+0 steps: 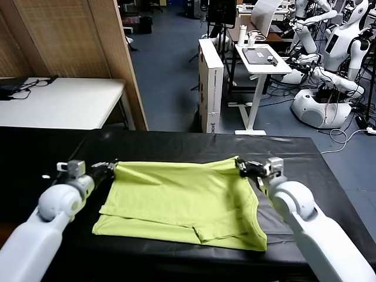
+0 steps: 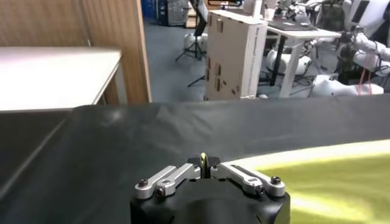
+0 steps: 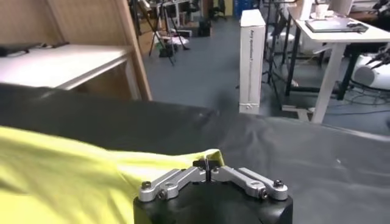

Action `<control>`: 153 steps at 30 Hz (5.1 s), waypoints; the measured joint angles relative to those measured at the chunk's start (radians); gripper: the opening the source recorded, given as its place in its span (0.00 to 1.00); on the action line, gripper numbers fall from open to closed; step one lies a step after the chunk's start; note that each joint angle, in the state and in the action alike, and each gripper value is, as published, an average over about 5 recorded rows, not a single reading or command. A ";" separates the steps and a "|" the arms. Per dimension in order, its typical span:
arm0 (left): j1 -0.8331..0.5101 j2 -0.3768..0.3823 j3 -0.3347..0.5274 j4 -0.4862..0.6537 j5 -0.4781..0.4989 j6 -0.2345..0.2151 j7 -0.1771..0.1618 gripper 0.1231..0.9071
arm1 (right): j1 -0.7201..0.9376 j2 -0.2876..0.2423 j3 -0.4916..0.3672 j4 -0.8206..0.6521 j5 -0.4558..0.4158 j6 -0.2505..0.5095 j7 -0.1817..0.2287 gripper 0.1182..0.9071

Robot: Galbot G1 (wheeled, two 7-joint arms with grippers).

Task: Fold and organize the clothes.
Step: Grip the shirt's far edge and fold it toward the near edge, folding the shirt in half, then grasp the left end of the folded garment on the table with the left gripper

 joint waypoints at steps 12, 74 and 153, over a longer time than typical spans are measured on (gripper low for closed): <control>0.173 -0.018 -0.066 -0.086 0.051 0.001 0.010 0.10 | -0.171 -0.033 0.010 0.087 -0.035 -0.015 -0.005 0.03; 0.061 -0.185 -0.062 0.070 0.113 -0.045 -0.010 1.00 | -0.053 0.196 0.087 -0.138 -0.108 0.049 -0.023 1.00; 0.151 -0.018 -0.213 0.073 -0.318 0.135 0.063 1.00 | -0.487 0.200 0.299 0.155 -0.209 0.475 -0.196 1.00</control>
